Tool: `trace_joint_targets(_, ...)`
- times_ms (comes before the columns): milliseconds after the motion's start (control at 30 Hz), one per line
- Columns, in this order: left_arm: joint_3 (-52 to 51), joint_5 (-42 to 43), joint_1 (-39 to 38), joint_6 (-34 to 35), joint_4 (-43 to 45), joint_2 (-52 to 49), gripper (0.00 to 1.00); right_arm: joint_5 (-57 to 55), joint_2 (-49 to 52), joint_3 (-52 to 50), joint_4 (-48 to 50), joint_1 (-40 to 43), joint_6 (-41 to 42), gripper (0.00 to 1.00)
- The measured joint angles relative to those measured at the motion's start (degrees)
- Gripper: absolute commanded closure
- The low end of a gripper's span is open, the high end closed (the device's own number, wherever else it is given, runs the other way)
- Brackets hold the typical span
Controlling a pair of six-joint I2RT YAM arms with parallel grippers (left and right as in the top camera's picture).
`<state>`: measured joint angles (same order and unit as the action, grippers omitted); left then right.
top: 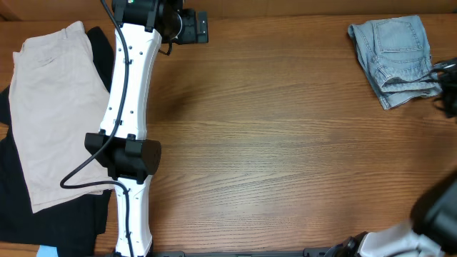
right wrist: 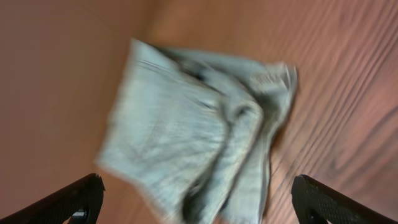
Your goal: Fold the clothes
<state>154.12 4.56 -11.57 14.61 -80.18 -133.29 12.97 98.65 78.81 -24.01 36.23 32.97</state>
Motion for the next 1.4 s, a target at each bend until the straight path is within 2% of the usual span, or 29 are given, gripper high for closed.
trace_joint_targets(167,0.0,-0.3,0.0,0.0,0.0,0.0,0.00,4.9,-19.2,0.9,-11.8,-1.1,-10.2,0.00)
trace_joint_targets(300,0.0,-0.4,0.0,0.0,0.0,0.0,0.00,8.7,-29.9,1.1,-21.8,-3.7,-14.6,0.00)
trace_joint_targets(500,0.0,-0.4,0.0,0.0,0.0,0.0,0.00,10.8,-38.5,1.1,-33.0,-5.5,-16.9,0.00)
trace_joint_targets(633,0.0,-0.4,0.0,0.0,0.0,0.0,0.00,11.1,-39.9,1.1,-36.1,-5.5,-17.5,0.00)
trace_joint_targets(1067,0.0,-0.4,0.0,0.0,0.0,0.0,0.00,11.1,-37.8,0.8,-38.1,-5.9,-17.9,0.00)
trace_joint_targets(1233,0.0,-0.4,0.0,0.0,0.0,0.0,0.00,7.5,-39.6,-3.2,-32.3,-12.7,-20.3,0.00)
trace_joint_targets(1400,0.0,-0.4,0.0,0.0,0.0,0.0,0.00,1.9,-45.8,-14.4,-20.4,-22.0,-22.4,0.00)
